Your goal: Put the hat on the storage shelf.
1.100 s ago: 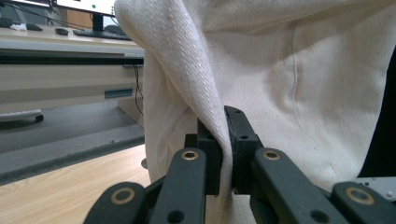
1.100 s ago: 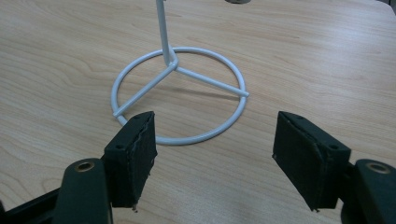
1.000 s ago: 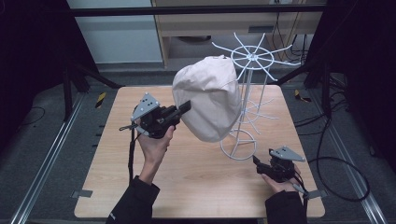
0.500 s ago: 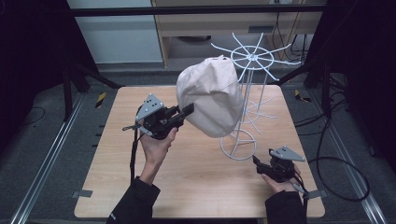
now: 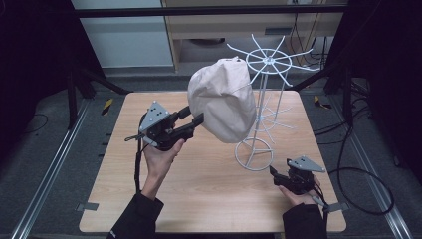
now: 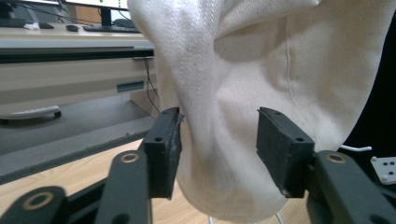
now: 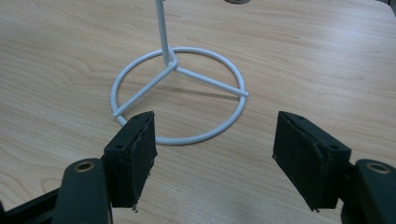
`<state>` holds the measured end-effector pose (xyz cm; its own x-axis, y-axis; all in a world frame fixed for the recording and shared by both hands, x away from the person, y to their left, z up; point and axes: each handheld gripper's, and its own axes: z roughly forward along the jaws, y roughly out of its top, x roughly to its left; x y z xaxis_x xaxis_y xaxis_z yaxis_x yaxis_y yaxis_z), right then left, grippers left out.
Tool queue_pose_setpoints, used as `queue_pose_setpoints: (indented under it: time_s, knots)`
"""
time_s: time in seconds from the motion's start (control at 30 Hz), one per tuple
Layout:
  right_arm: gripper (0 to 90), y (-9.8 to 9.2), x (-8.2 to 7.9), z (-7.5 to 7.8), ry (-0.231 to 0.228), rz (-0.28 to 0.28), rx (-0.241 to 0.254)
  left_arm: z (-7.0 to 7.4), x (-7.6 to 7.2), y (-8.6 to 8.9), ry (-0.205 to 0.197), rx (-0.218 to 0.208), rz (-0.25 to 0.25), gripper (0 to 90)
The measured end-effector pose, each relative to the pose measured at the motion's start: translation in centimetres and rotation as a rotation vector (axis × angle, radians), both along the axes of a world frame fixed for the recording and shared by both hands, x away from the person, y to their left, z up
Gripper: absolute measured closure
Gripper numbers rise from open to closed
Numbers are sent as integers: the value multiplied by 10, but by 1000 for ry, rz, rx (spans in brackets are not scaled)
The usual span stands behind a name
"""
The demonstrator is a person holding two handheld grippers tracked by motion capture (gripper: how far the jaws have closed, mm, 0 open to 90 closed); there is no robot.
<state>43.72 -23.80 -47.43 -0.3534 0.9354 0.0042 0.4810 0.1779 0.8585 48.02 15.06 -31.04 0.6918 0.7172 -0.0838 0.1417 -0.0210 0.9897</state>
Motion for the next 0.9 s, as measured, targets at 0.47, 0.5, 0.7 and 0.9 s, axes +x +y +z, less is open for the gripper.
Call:
queue_pose_setpoints:
  time_s: [0.47, 0.5, 0.7, 0.9]
  knots:
    - [298, -1, 0, -1, 0, -8, -4, -21, -27, 44, 46, 77, 64, 372]
    - [297, -1, 0, -1, -1, -8, -5, -24, -28, 47, 48, 84, 67, 362]
    - [288, -1, 0, -1, 5, -11, -1, -44, -36, 67, 84, 144, 103, 320]
    - [269, -1, 0, -2, 6, -12, -6, -73, -42, 90, 147, 167, 150, 296]
